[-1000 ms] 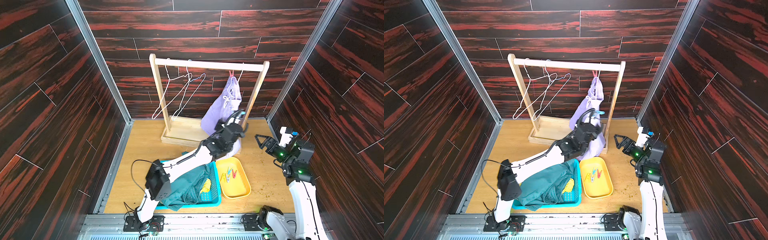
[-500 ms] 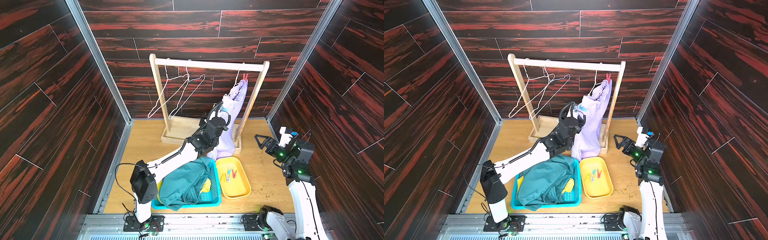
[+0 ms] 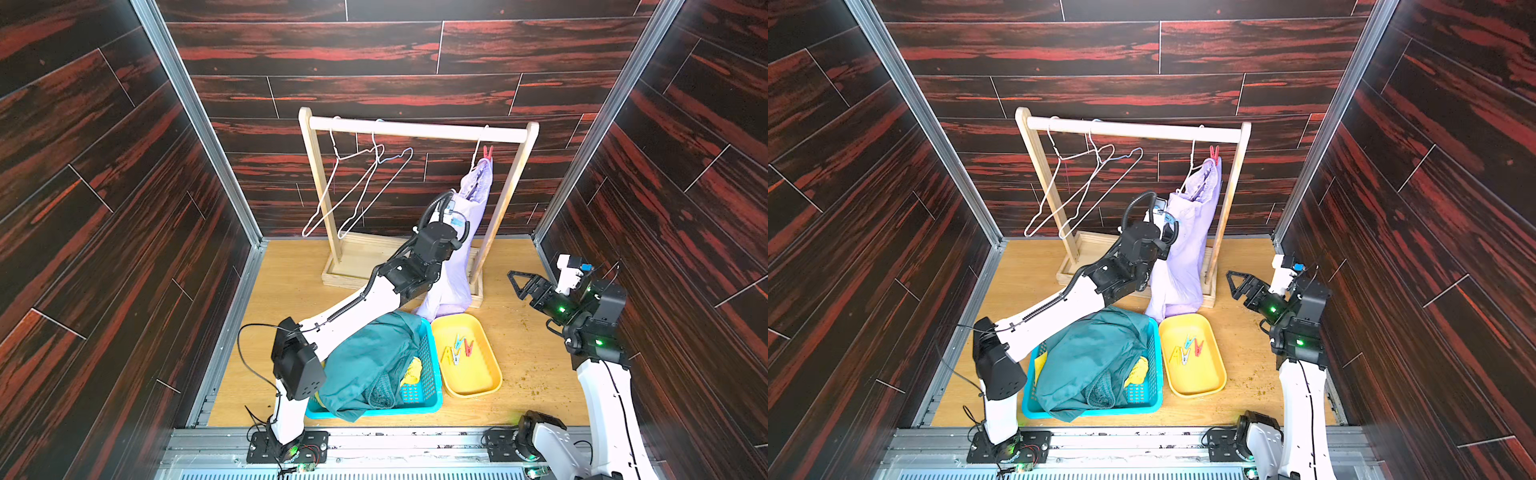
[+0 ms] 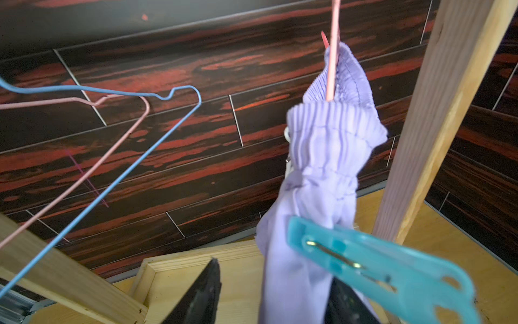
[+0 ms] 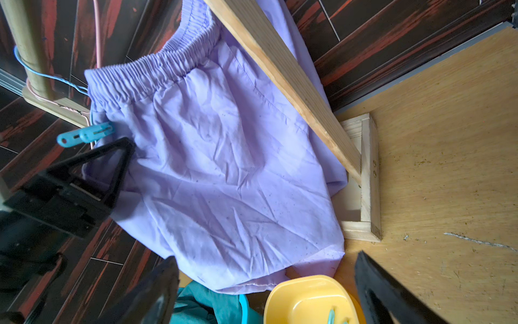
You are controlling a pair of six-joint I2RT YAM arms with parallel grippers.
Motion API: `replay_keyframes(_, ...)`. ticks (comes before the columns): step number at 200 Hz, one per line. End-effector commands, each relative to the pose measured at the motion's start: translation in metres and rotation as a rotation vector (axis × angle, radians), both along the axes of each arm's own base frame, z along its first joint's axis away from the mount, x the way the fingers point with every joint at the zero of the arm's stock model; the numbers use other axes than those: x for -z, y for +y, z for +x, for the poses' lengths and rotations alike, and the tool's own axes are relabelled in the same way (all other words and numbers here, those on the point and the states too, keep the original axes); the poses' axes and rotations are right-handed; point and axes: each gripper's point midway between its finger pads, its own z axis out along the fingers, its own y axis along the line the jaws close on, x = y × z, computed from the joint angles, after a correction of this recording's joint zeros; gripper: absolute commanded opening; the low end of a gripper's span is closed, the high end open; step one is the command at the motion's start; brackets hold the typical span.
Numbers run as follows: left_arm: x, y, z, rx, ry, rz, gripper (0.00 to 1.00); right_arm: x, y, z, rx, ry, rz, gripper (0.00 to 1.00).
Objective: Remove the clothespins securing shorts to the hanger
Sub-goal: Pick up the hanger from the clothesline.
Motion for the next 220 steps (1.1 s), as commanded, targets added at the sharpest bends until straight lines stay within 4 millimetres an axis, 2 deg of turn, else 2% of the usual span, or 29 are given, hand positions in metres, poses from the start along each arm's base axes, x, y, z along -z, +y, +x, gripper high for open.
replay_keyframes(1,0.011,-0.004,-0.001,0.033,0.053,0.020,0.53,0.002,0.001,-0.001,-0.015,0.007,-0.012,0.98)
replay_keyframes(29,0.018,-0.003,-0.002,0.030,0.086,0.014,0.46,0.003,0.001,0.000,-0.016,0.011,-0.009,0.98)
replay_keyframes(43,0.022,-0.004,-0.002,0.032,0.099,0.008,0.39,0.004,0.002,0.001,-0.021,0.012,-0.004,0.98)
replay_keyframes(67,0.017,-0.003,-0.001,0.037,0.098,-0.027,0.15,0.003,0.002,0.001,-0.024,0.010,-0.002,0.98)
replay_keyframes(89,0.005,-0.002,0.002,0.043,0.074,-0.072,0.00,0.003,0.001,0.001,-0.022,0.010,-0.008,0.99)
replay_keyframes(170,-0.043,-0.002,0.001,0.079,-0.088,-0.113,0.00,0.003,0.000,0.001,-0.017,0.014,-0.019,0.98)
replay_keyframes(204,-0.065,0.009,-0.005,0.070,-0.163,-0.131,0.00,0.001,0.000,0.002,-0.016,0.012,-0.017,0.98)
replay_keyframes(220,-0.067,0.013,-0.009,0.072,-0.171,-0.128,0.00,0.001,0.000,0.002,-0.018,0.013,-0.017,0.98)
